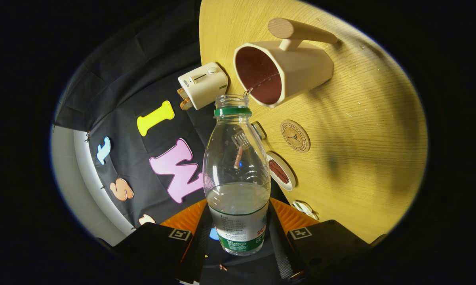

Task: Take the bottle from table, then pour the juice into the cup, finally place the bottle on the coaster

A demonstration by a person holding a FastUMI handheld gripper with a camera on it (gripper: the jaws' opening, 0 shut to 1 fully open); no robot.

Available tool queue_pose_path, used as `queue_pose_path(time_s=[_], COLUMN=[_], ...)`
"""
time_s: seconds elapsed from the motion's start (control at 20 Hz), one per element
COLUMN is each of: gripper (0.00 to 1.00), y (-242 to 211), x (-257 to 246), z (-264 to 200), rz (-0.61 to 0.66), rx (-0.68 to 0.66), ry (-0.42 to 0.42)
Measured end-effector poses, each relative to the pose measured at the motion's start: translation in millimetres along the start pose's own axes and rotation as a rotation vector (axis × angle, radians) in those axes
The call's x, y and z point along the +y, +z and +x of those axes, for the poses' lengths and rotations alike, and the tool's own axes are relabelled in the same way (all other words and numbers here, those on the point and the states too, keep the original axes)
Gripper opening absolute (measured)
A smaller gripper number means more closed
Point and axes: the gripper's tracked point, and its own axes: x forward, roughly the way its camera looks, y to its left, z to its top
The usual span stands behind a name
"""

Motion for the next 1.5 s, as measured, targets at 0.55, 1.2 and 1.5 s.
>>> queue_pose_path(time_s=[0.55,1.2,1.5], gripper=[0.74,0.74,0.74], y=[0.8,12.4,12.0], x=[16.7,34.2,30.0], z=[-3.2,4.7,3.3], rz=[0.112,0.233,0.200], rx=[-0.007,-0.045,-0.034], ry=[0.005,0.020,0.005])
